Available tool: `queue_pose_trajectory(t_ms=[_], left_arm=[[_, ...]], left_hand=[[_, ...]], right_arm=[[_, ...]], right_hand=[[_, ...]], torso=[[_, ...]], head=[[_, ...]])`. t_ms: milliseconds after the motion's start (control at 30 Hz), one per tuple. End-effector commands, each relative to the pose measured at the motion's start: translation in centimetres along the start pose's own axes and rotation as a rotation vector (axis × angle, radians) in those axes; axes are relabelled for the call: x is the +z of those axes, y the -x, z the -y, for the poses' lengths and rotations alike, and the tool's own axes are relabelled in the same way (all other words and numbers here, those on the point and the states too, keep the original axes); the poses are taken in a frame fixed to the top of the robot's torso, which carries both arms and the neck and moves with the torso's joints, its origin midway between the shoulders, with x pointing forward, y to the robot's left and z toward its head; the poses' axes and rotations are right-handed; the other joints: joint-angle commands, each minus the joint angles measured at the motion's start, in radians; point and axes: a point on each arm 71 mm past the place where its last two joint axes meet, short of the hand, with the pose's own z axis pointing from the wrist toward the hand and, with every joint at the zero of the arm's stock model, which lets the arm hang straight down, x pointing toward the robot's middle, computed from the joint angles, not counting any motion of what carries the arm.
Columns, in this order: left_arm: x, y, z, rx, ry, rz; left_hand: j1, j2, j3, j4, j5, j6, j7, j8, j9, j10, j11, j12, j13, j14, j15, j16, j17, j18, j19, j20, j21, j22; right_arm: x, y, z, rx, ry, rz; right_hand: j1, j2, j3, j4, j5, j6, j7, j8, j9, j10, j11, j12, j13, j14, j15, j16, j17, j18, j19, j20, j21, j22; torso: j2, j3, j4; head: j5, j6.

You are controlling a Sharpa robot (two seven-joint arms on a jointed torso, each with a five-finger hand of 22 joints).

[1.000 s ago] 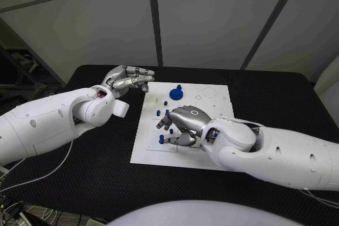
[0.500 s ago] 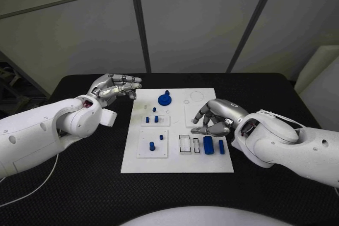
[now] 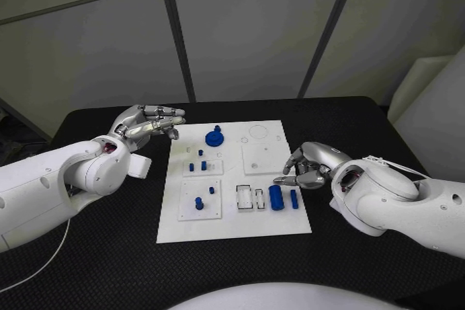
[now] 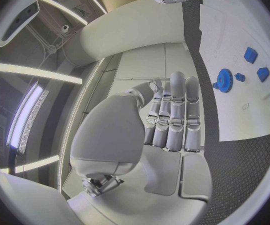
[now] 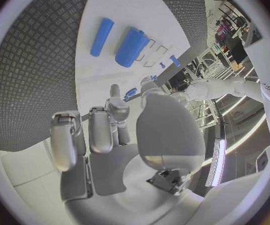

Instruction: Assemble the parts on the task board

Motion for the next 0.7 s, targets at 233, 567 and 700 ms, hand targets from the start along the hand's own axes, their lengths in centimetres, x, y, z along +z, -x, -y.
queue_pose_trajectory(t_ms=[233, 567, 700], left_arm=[[-0.2, 0.1, 0.1, -0.005, -0.004, -0.004], [-0.2, 0.2, 0.1, -0.004, -0.004, -0.003], [-0.2, 0.2, 0.1, -0.005, -0.004, -0.004]], left_hand=[[0.001, 0.008, -0.006, -0.002, -0.001, 0.008, 0.000, 0.001, 0.001, 0.006, 0.003, 0.003, 0.001, 0.008, 0.000, -0.006, -0.001, -0.004, 0.005, 0.000, -0.006, -0.001], [0.001, 0.008, -0.006, -0.002, -0.001, 0.008, 0.000, 0.001, 0.001, 0.006, 0.003, 0.003, 0.001, 0.008, 0.000, -0.006, -0.001, -0.004, 0.005, 0.000, -0.006, -0.001], [0.001, 0.008, -0.006, -0.002, -0.001, 0.008, 0.000, 0.001, 0.001, 0.006, 0.003, 0.003, 0.001, 0.008, 0.000, -0.006, -0.001, -0.004, 0.005, 0.000, -0.006, -0.001]], right_arm=[[-0.5, -2.0, -0.1, -0.084, -0.065, -0.059], [-0.5, -3.2, -0.7, -0.094, -0.053, -0.086], [-0.3, -3.6, -0.8, -0.096, -0.051, -0.096]], right_hand=[[-0.042, -0.004, -0.021, 0.001, 0.005, -0.004, -0.002, -0.001, 0.048, -0.005, 0.000, 0.042, 0.054, 0.040, -0.002, 0.008, 0.005, -0.015, 0.105, 0.003, 0.003, 0.263], [-0.059, -0.006, -0.023, 0.001, 0.005, 0.003, -0.005, 0.001, 0.072, -0.003, -0.002, 0.056, 0.074, 0.039, -0.004, 0.010, 0.006, -0.015, 0.105, 0.002, 0.003, 0.263], [-0.059, -0.004, -0.021, 0.001, 0.006, 0.007, -0.006, 0.002, 0.079, -0.002, -0.003, 0.061, 0.080, 0.039, -0.004, 0.010, 0.007, -0.015, 0.105, 0.002, 0.003, 0.263]], torso=[[0.000, -0.0014, -0.0008], [0.000, -0.0015, -0.0020], [-0.001, -0.0016, -0.0008]], head=[[0.006, -0.006], [0.005, -0.009], [0.008, -0.011]])
